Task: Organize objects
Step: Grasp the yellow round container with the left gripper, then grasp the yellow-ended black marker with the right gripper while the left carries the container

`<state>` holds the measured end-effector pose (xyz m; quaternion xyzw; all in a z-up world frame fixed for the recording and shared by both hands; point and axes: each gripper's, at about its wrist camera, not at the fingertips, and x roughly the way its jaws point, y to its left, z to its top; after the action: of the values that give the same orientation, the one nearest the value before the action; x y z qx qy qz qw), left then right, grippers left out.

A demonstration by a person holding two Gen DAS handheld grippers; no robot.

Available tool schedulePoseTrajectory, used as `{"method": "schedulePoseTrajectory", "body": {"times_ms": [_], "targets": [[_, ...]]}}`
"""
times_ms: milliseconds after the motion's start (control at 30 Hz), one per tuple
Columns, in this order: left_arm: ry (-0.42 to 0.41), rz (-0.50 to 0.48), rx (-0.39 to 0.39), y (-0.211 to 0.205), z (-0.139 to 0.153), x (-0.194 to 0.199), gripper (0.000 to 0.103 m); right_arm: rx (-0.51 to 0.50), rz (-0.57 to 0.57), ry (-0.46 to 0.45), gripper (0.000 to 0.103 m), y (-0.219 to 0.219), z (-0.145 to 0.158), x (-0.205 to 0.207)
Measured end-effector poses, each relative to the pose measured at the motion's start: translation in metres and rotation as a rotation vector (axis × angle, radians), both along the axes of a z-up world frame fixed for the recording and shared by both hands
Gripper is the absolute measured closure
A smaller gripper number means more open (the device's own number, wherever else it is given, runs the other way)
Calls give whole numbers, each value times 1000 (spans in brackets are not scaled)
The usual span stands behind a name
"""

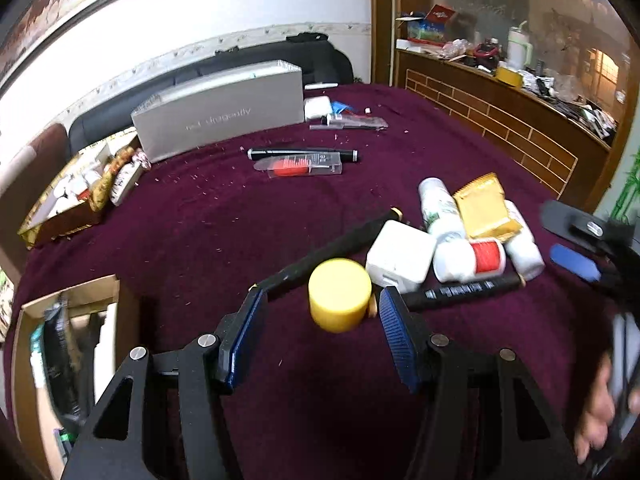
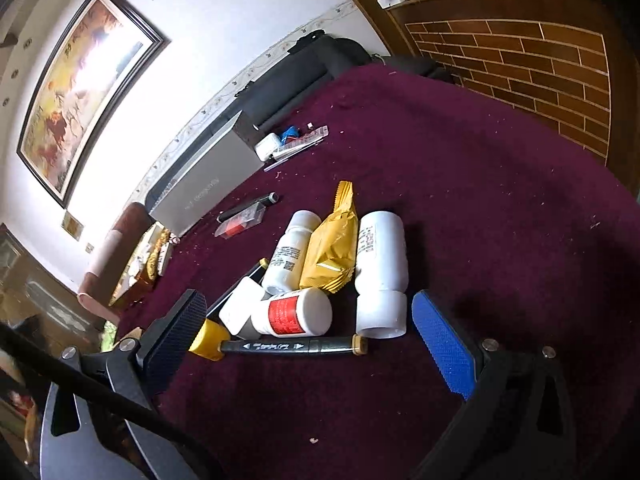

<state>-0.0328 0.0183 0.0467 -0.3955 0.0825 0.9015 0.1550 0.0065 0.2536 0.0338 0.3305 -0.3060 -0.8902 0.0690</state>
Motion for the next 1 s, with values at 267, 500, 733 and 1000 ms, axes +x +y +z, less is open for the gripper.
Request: {"method": "schedulePoseTrajectory", "body": {"times_ms": [267,500,733,1000], "targets": [[-50,17,-2,15,-26,-25,53,-57,33,-43,0,0,-9,-3],[-85,11,67,4,-24,-20,69,-52,34,-58,0,-1,-12,-5],[-52,25,158,-23,16,15,69,-7,8,-58,0,0,-11,-6],[9,97,264,-96,52,81,69,25,-36,-84,0,6,-14,-7]]}}
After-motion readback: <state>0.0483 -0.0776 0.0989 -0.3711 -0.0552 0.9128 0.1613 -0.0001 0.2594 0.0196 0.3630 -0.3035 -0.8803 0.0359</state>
